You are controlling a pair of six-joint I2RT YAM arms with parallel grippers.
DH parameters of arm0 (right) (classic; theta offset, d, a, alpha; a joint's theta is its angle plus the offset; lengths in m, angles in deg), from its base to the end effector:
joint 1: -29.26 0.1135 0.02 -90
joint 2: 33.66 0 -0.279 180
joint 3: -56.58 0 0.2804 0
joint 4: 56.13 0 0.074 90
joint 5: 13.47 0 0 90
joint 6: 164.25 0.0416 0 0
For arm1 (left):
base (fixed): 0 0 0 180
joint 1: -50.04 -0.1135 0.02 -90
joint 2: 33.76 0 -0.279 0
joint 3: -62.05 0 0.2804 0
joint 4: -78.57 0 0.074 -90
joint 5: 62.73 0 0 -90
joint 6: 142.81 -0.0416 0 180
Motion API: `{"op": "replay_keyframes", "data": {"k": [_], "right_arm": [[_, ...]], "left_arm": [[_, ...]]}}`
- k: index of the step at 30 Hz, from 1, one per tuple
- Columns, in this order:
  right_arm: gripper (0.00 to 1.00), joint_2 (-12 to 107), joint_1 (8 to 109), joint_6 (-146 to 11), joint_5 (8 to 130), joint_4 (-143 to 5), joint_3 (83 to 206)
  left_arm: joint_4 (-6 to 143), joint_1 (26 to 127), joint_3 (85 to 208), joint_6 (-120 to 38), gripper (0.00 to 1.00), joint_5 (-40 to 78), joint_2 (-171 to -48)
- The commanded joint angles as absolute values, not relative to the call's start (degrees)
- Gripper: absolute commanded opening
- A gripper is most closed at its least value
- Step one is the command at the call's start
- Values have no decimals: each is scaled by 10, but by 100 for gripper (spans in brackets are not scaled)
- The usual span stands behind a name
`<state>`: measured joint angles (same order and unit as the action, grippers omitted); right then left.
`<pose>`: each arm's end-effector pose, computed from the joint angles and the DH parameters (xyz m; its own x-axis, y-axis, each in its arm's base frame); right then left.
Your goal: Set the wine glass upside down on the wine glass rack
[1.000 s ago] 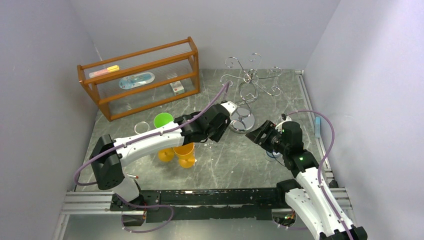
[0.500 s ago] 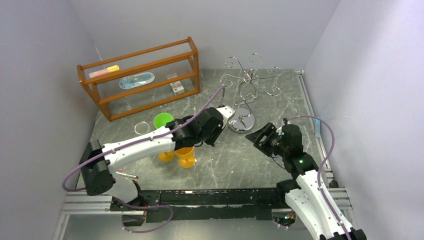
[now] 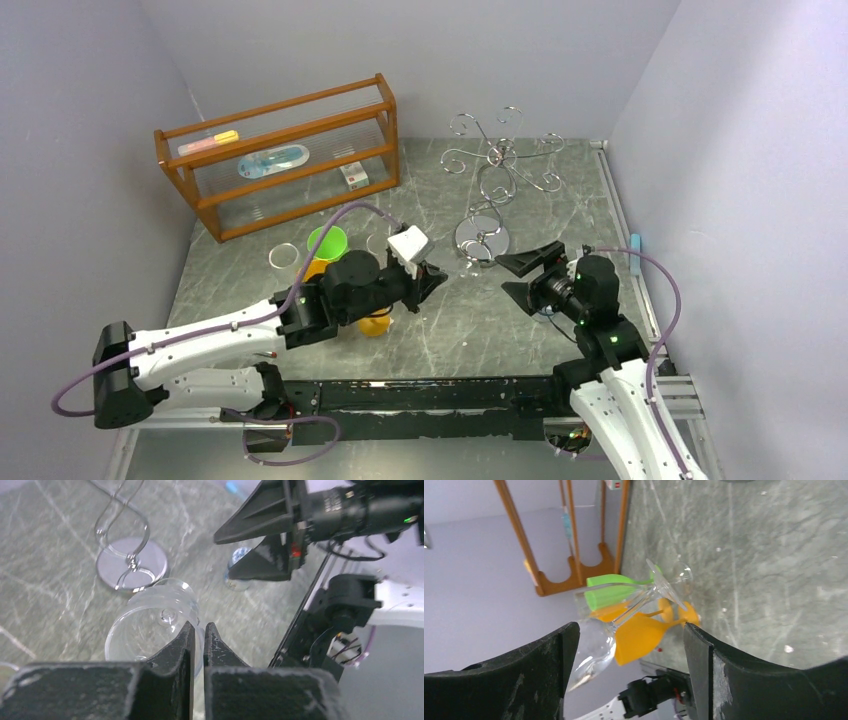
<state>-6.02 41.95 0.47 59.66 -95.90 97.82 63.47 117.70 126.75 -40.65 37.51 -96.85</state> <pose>0.1413 0.0442 0.2587 -0.5613 0.8199 -0.1131 0.2927 0.3244 0.8995 0.1155 -0.2615 0.3434 -0.2646 0.0985 -0.9593 0.8069 0.5674 -0.1643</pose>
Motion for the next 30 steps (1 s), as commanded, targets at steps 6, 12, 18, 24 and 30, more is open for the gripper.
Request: {"op": "replay_keyframes", "data": {"k": [6, 12, 18, 24, 30], "right_arm": [[79, -41, 417, 58, 562, -903, 1038], [83, -72, 418, 125, 576, -891, 1026], [74, -93, 417, 210, 615, -850, 1014], [50, -82, 417, 255, 630, -819, 1009], [40, -79, 418, 267, 653, -822, 1019]], "left_arm": [[963, 1202, 1206, -416, 5, 383, -952], [1068, 1228, 1199, -405, 5, 420, -987], [1161, 1250, 1184, -382, 5, 462, -1010], [1220, 1272, 1191, -383, 5, 489, -1054], [1276, 1288, 1193, -401, 5, 513, -1086]]}}
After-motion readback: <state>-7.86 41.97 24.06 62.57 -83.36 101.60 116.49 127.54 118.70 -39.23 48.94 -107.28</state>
